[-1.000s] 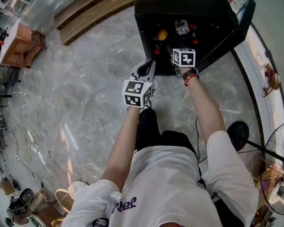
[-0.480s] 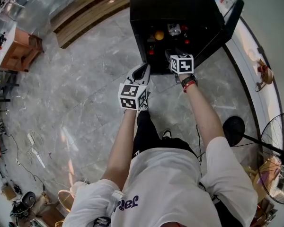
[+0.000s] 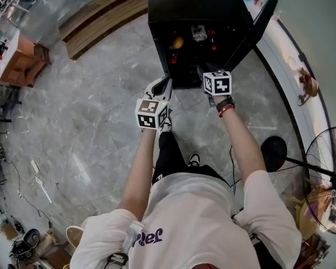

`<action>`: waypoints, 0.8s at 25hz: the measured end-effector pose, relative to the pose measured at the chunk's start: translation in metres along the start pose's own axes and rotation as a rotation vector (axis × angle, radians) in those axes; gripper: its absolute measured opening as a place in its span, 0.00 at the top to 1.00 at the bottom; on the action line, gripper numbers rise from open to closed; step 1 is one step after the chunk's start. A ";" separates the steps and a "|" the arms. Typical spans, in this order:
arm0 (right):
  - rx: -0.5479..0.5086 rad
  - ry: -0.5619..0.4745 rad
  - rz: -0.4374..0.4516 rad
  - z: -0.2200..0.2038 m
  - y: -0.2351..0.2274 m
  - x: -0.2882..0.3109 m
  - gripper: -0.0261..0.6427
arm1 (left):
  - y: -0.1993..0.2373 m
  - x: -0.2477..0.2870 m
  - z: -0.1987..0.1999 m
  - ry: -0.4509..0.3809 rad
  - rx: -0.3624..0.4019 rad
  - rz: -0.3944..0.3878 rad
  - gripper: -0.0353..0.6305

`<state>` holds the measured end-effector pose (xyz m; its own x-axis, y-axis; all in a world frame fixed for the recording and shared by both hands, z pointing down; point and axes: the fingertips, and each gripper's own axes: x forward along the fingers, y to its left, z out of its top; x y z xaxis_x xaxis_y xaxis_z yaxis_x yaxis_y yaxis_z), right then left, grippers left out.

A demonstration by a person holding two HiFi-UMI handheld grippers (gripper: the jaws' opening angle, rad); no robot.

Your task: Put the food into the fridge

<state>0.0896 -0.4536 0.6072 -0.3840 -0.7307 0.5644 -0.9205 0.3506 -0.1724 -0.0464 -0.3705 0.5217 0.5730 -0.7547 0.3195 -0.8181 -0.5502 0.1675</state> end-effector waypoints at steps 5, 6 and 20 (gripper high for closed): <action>-0.008 -0.031 -0.005 0.001 0.003 -0.047 0.72 | -0.022 -0.021 -0.001 0.001 0.016 -0.006 0.92; -0.010 -0.037 -0.005 0.002 0.005 -0.057 0.73 | -0.027 -0.026 -0.001 0.000 0.017 -0.006 0.92; -0.027 -0.173 0.005 0.005 0.038 -0.176 0.81 | -0.077 -0.101 0.017 -0.062 0.051 0.038 0.92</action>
<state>0.1225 -0.3147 0.4968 -0.3972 -0.8181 0.4158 -0.9173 0.3683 -0.1517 -0.0407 -0.2585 0.4607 0.5452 -0.7951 0.2657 -0.8364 -0.5372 0.1087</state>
